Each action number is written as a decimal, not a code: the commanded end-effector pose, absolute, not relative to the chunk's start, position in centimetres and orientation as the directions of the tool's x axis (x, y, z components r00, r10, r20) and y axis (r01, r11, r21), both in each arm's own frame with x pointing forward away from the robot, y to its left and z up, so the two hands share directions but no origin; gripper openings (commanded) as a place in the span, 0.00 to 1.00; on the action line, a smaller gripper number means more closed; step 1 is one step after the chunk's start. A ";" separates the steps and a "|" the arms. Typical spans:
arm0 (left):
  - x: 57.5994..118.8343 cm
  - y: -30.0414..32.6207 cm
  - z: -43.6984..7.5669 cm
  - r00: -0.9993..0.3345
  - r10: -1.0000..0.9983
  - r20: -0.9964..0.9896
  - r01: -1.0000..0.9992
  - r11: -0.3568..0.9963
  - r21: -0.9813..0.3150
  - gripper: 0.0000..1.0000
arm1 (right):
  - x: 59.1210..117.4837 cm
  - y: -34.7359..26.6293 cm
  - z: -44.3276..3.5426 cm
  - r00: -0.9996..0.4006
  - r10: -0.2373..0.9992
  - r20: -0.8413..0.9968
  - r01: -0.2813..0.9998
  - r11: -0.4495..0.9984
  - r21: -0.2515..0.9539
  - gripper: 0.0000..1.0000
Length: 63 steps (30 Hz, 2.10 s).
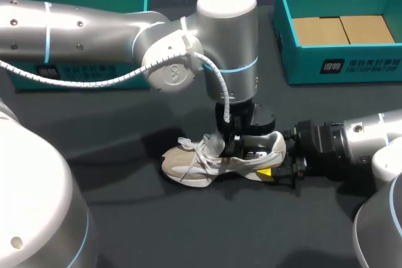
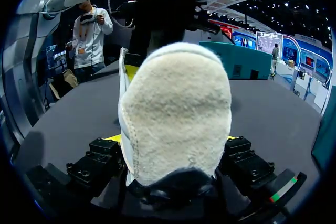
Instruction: Take the shoe out of the shoebox, open the shoe tongue, remove and reinsert the insole, then place the shoe into the shoebox
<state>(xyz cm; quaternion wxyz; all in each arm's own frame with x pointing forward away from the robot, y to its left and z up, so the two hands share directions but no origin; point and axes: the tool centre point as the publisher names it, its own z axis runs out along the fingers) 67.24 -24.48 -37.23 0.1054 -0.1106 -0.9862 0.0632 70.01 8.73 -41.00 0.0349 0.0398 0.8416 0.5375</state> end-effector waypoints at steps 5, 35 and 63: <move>67.2 -25.1 -39.2 -0.965 0.230 0.124 0.214 0.967 -0.136 0.38 | 70.0 8.7 -41.2 -0.994 0.104 -0.016 0.030 0.422 0.906 0.00; 70.7 -23.9 -39.5 -0.989 0.132 0.068 0.115 0.971 -0.209 0.00 | 70.0 8.7 -41.2 -0.994 0.104 -0.016 0.030 0.422 0.906 0.00; 68.9 -25.2 -32.8 -0.979 0.167 0.114 0.087 0.858 -0.506 0.00 | 70.0 8.7 -41.2 -0.994 0.104 -0.016 0.030 0.422 0.906 0.00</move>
